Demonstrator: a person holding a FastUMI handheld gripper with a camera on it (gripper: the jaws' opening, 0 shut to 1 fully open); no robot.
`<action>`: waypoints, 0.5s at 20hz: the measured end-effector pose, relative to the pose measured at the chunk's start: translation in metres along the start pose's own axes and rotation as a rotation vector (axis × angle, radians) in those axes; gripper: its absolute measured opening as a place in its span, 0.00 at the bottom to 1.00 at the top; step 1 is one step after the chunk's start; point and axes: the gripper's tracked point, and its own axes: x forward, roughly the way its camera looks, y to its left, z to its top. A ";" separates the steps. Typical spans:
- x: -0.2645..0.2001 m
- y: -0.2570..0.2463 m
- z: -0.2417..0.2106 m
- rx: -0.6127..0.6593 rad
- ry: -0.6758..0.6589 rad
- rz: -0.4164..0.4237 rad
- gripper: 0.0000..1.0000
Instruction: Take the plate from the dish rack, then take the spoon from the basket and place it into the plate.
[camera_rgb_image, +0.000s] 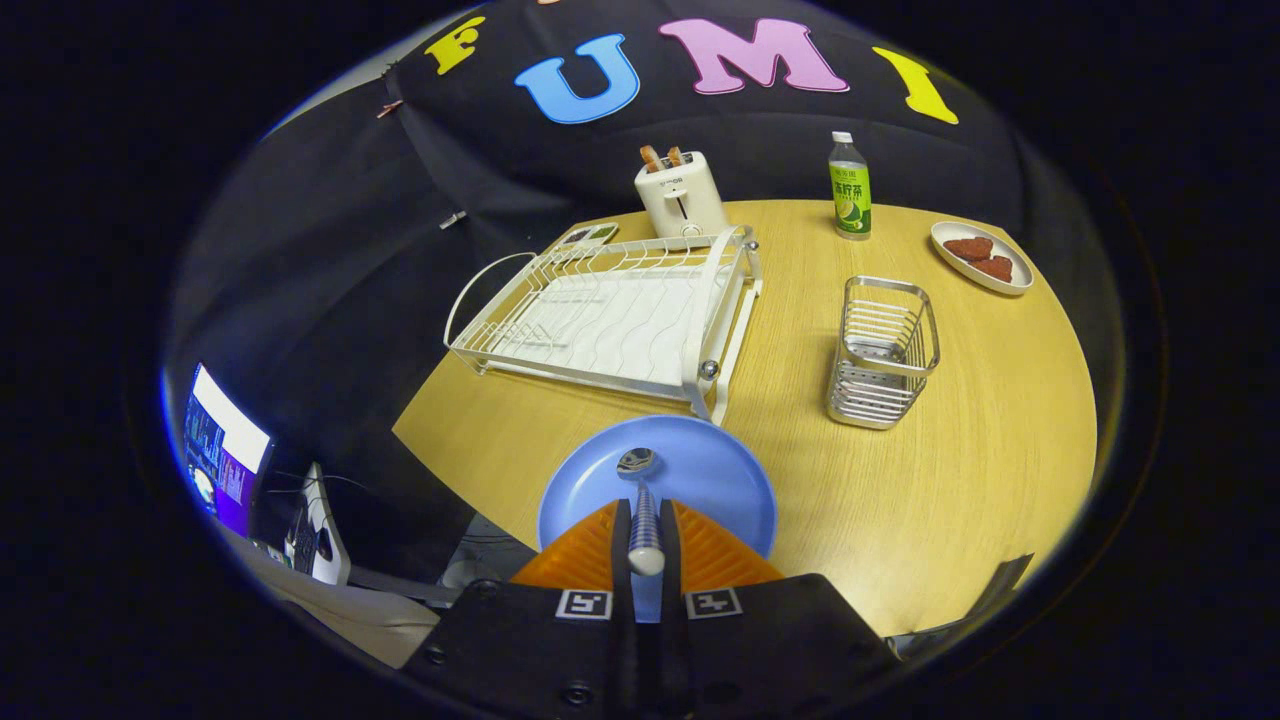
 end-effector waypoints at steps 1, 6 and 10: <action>0.005 0.000 -0.007 -0.003 0.017 -0.005 0.12; 0.019 -0.017 -0.042 -0.037 0.109 -0.054 0.23; 0.017 -0.032 -0.050 -0.028 0.136 -0.122 0.41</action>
